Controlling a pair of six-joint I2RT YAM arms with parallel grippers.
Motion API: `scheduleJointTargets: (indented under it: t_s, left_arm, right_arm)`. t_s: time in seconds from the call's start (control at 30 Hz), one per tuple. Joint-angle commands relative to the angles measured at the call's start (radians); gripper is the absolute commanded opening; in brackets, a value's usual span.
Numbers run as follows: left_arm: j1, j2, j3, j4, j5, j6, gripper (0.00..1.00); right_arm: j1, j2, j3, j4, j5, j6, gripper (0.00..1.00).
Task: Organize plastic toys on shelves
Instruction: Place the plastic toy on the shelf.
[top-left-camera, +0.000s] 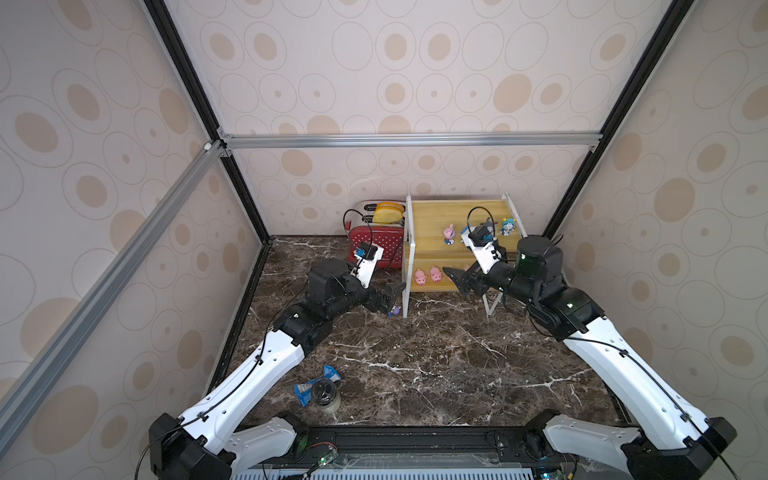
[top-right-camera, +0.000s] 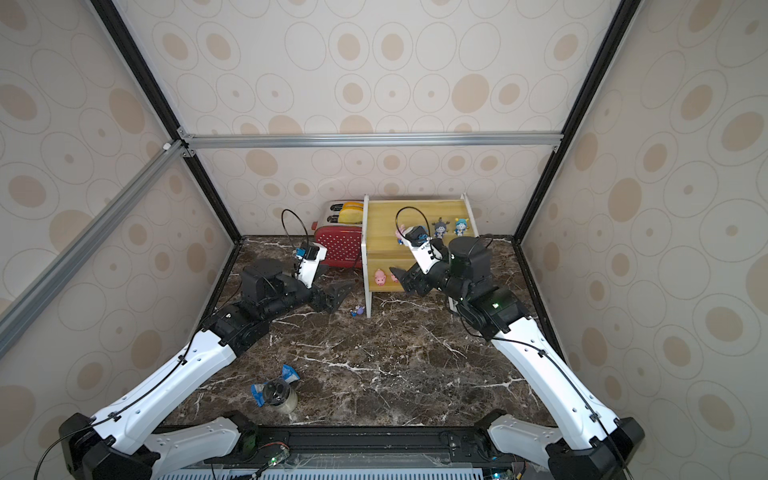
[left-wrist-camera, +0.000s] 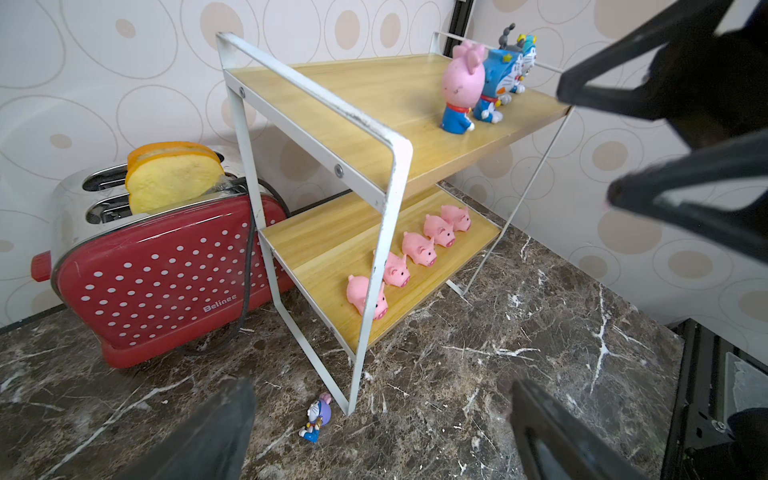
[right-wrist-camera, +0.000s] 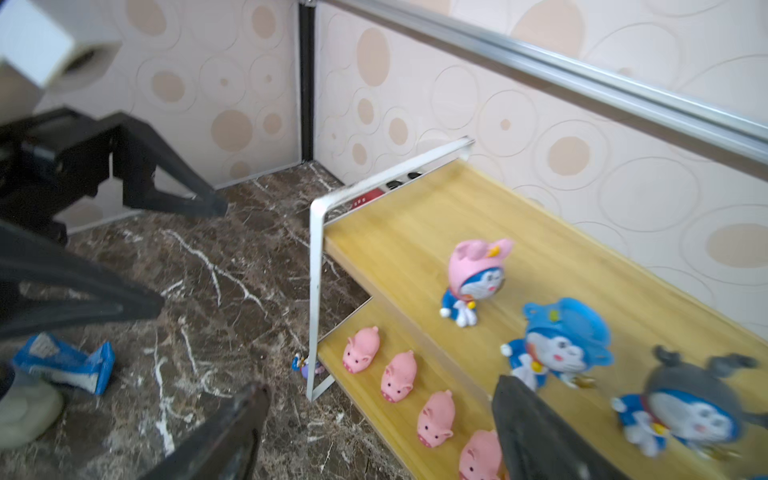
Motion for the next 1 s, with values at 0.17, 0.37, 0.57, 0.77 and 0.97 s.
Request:
scheduleJointTargets:
  t_s: [0.17, 0.37, 0.57, 0.77, 0.97]
  left_arm:
    - [-0.007, -0.042, 0.010, -0.001, 0.027, 0.011, 0.99]
    - [-0.007, -0.045, 0.012, -0.005, 0.028, 0.017, 0.99]
    - [-0.007, -0.042, 0.014, -0.007, 0.027, 0.023, 0.99]
    - [-0.007, -0.037, 0.015, -0.004, 0.030, 0.022, 0.99]
    - [-0.007, -0.037, 0.010, 0.001, 0.034, 0.020, 0.99]
  right_arm:
    - [-0.009, 0.004, -0.083, 0.176, -0.111, -0.131, 0.93]
    - [-0.009, 0.019, -0.096, 0.216, -0.090, -0.165, 0.93]
    - [-0.009, 0.045, -0.094, 0.251, -0.072, -0.171, 0.93]
    - [-0.009, 0.072, -0.085, 0.262, -0.053, -0.181, 0.93]
    - [-0.009, 0.076, -0.088, 0.274, -0.033, -0.194, 0.94]
